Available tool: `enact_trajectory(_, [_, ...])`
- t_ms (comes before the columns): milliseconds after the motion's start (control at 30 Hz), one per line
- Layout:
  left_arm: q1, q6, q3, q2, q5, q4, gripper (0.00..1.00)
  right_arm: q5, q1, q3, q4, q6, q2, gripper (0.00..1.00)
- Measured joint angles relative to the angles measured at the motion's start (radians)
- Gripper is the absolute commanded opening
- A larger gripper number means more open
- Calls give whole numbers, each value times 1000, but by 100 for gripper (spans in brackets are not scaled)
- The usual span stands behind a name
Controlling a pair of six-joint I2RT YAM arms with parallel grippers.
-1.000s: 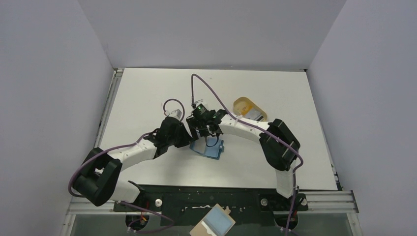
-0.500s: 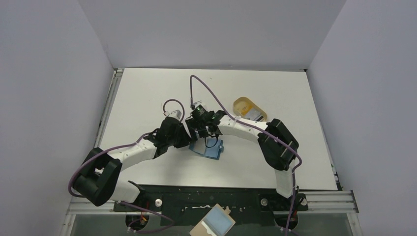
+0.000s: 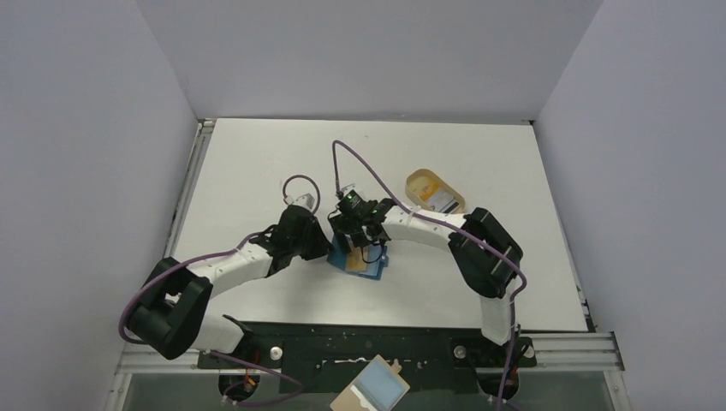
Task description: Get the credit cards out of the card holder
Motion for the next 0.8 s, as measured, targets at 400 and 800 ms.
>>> enact_trajectory(400, [5,-6,-3,-3,5,25,0,4,1,-50,-70,-40,-64,89])
enact_trajectory(800, [6,-12,-5,-3,5,33,0,5,1,-63,-83,-43,-73,90])
